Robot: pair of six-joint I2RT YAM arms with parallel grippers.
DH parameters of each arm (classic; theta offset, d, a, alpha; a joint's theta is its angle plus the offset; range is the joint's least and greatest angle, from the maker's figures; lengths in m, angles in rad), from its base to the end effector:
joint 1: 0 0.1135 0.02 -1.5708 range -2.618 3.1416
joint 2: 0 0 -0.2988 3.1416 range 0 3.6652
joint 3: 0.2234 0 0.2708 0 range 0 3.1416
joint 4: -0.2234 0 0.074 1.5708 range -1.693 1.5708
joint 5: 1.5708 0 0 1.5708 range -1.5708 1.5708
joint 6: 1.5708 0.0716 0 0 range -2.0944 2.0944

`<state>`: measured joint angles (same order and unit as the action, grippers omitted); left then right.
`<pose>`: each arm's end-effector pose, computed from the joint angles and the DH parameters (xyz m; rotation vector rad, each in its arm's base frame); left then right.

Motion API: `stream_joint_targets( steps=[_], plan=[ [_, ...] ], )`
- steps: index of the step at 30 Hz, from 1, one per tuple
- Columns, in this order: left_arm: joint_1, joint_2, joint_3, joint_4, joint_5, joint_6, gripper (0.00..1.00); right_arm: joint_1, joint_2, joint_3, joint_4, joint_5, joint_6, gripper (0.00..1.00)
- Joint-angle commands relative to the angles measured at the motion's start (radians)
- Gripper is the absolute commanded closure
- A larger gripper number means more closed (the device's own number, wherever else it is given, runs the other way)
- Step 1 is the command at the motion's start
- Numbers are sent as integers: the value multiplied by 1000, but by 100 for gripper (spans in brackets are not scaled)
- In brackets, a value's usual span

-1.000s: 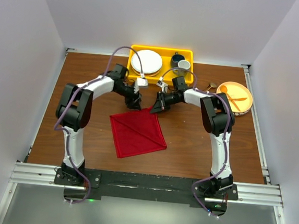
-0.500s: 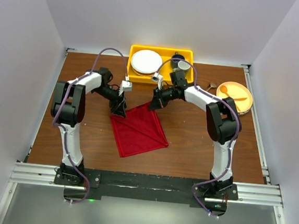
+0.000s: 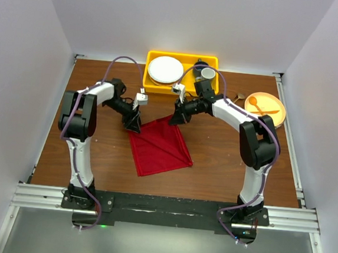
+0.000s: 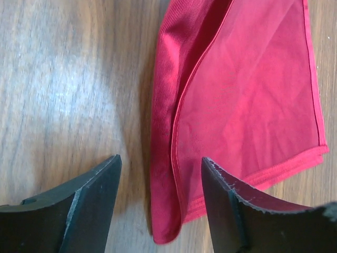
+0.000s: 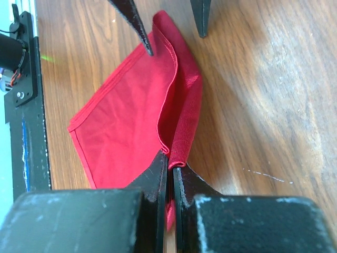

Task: Fold the napkin into a case and place the utensils inside
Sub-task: Pick up the upper triangle-folded napkin from the center of the board.

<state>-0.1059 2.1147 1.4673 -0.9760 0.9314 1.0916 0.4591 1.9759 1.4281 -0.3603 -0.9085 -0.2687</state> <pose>0.4069 -0.1010 0.1412 1.3862 2.0904 -1.1417 0.3937 0.2576 0.2088 -1.1857 2.0220 1.1993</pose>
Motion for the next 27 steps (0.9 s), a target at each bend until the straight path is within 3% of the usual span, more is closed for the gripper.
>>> stream_joint_targets(
  steps=[1,12,20,27],
  plan=[
    [21,28,-5,-58,1,63,37,6,-61,-15,11,-27,-43,100],
    [25,80,19,-153,34,122,44,4,-84,-20,9,-41,-53,100],
    [28,70,-4,-145,18,125,70,6,-100,-28,15,-44,-47,100],
    [41,70,-5,-176,27,145,80,3,-124,-31,14,-35,-46,100]
  ],
)
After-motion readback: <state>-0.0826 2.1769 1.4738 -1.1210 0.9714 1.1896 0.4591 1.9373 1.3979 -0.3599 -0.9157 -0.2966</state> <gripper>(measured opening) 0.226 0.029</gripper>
